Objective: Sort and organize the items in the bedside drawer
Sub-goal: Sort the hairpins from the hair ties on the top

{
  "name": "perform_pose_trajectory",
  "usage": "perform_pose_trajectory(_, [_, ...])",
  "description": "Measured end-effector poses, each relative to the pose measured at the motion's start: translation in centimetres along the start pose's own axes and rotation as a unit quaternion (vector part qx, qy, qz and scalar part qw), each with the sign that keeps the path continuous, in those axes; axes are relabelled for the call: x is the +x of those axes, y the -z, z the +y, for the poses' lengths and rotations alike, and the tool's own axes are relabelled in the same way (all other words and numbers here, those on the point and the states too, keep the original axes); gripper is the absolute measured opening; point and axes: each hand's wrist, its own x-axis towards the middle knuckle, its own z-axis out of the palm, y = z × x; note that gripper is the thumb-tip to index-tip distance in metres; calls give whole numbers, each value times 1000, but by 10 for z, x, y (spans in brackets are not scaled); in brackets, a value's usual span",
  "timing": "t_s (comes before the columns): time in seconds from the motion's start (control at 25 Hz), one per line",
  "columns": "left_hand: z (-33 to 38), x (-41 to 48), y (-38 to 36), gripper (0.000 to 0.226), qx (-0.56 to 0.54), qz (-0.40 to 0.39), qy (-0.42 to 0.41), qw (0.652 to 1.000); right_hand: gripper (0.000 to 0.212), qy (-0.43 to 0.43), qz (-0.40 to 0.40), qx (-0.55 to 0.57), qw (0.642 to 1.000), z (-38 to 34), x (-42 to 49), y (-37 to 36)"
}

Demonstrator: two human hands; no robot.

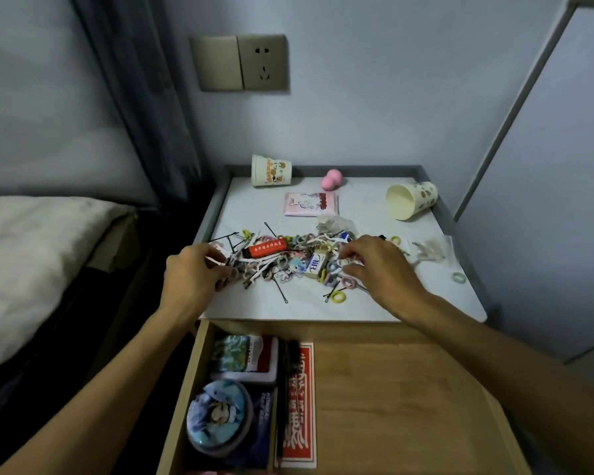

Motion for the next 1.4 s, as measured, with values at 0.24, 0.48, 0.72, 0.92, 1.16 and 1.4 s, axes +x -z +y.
perform_pose_trajectory(0.24, [-15,11,-5,23,61,25,-13,998,14,66,-26,-4,997,-32,14,-17])
perform_pose_trajectory(0.48, [-18,14,-4,23,81,44,-29,995,49,94,-97,-80,988,-57,43,-33])
perform_pose_trajectory(0.72, [-13,14,-3,28,149,40,-84,984,45,118,-143,-112,976,-76,81,-51])
perform_pose_trajectory(0.92, [-12,16,-7,32,195,-31,-107,974,26,27,-93,-29,995,-69,97,-54])
perform_pose_trajectory(1.16, [-7,25,-14,14,125,21,-97,987,29,-33,-25,-30,999,-50,106,-42])
perform_pose_trajectory(1.4, [30,53,-26,15,242,-35,-58,968,19,-26,14,-25,999,-35,86,-13])
